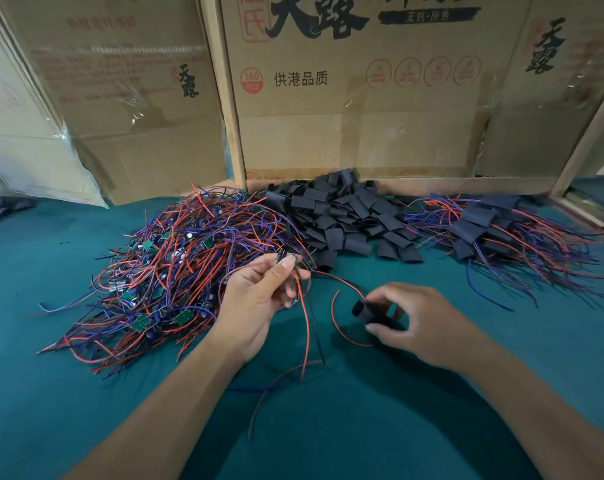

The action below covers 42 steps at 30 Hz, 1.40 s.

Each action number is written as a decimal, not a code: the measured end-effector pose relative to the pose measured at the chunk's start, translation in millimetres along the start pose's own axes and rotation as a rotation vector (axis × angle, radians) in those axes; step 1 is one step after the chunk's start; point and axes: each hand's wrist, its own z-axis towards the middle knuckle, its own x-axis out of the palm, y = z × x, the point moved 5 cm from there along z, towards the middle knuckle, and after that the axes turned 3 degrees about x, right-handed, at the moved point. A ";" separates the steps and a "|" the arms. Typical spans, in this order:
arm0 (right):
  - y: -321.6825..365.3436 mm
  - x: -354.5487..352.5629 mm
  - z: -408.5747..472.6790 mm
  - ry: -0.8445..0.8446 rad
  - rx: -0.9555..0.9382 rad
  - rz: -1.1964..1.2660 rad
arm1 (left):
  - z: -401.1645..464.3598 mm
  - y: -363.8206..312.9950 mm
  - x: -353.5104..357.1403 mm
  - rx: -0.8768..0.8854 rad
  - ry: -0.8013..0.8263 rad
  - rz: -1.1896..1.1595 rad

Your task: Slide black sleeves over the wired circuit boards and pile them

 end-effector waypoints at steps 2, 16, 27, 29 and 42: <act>-3.1 -0.5 -2.1 0.004 0.002 0.014 | 2.3 -11.3 8.2 0.033 -0.023 -0.015; 7.8 12.2 -4.6 -0.061 -0.037 0.214 | 17.2 -59.3 30.1 0.235 -0.082 -0.108; 17.0 18.6 -6.2 -0.157 0.092 0.321 | 5.7 -64.3 19.4 0.339 -0.188 -0.051; 17.5 21.7 -6.9 -0.156 0.141 0.333 | 4.9 -65.7 19.4 0.349 -0.185 -0.036; 25.4 29.9 -9.8 -0.189 0.294 0.349 | 1.6 -59.3 28.6 0.313 -0.197 -0.088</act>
